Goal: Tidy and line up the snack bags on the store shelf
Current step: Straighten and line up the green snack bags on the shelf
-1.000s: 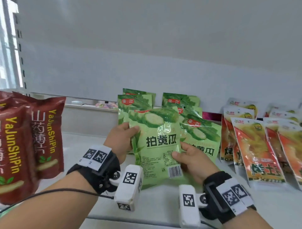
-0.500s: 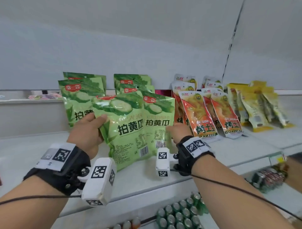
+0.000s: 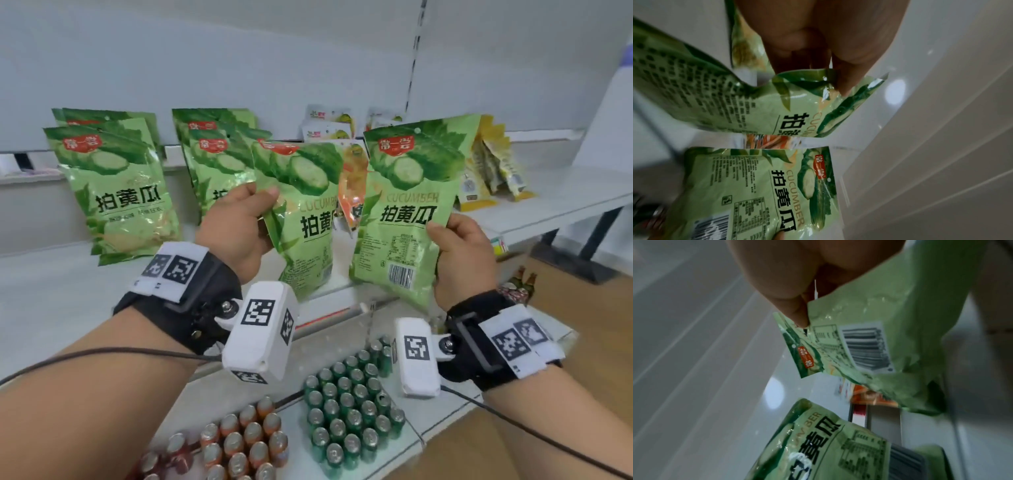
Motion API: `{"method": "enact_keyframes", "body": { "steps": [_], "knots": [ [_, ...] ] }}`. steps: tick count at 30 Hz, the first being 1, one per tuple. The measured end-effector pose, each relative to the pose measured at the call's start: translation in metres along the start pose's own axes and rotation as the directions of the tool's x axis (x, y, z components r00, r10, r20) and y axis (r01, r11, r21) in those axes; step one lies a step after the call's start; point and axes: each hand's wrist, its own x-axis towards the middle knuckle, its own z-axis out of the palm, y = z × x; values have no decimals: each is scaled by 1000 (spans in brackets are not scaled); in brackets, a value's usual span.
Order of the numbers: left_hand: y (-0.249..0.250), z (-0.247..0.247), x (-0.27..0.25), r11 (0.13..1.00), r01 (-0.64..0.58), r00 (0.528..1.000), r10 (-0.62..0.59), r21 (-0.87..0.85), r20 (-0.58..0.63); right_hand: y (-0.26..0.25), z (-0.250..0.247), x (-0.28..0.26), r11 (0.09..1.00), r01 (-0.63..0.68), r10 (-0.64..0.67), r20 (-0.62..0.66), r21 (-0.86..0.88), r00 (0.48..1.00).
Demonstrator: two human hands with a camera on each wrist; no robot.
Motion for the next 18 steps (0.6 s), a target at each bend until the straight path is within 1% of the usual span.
{"method": "enact_keyframes", "body": {
  "steps": [2, 4, 5, 7, 9, 11, 13, 14, 16, 18],
  "knots": [
    [-17, 42, -15, 999, 47, 993, -43, -28, 106, -6, -56, -13, 1000, -12, 14, -103, 27, 995],
    [-41, 96, -34, 991, 128, 968, -118, -34, 220, -13, -125, -32, 1000, -21, 21, -233, 1, 972],
    [-48, 108, -39, 989, 143, 961, -131, -31, 244, -11, -141, -39, 999, -36, 33, -257, -8, 966],
    [-74, 163, -68, 975, 220, 909, -202, -9, 364, -17, -209, -68, 995, -62, 25, -387, -83, 922],
    [-101, 211, -100, 958, 282, 847, -271, 45, 457, -21, -269, -100, 986, -94, 15, -479, -141, 878],
    [-126, 256, -138, 937, 332, 765, -333, 105, 551, -24, -326, -138, 976, -134, 13, -574, -170, 819],
    [-152, 294, -176, 918, 359, 681, -382, 171, 624, -26, -373, -178, 967, -185, 23, -666, -173, 745],
    [-165, 311, -196, 907, 365, 632, -406, 209, 660, -27, -394, -199, 961, -214, 26, -713, -176, 701],
    [-190, 342, -238, 884, 366, 510, -451, 290, 732, -27, -430, -245, 941, -282, 24, -794, -187, 608],
    [-214, 363, -276, 858, 371, 402, -493, 355, 771, -26, -455, -288, 923, -341, 26, -855, -178, 517]
  ]
}}
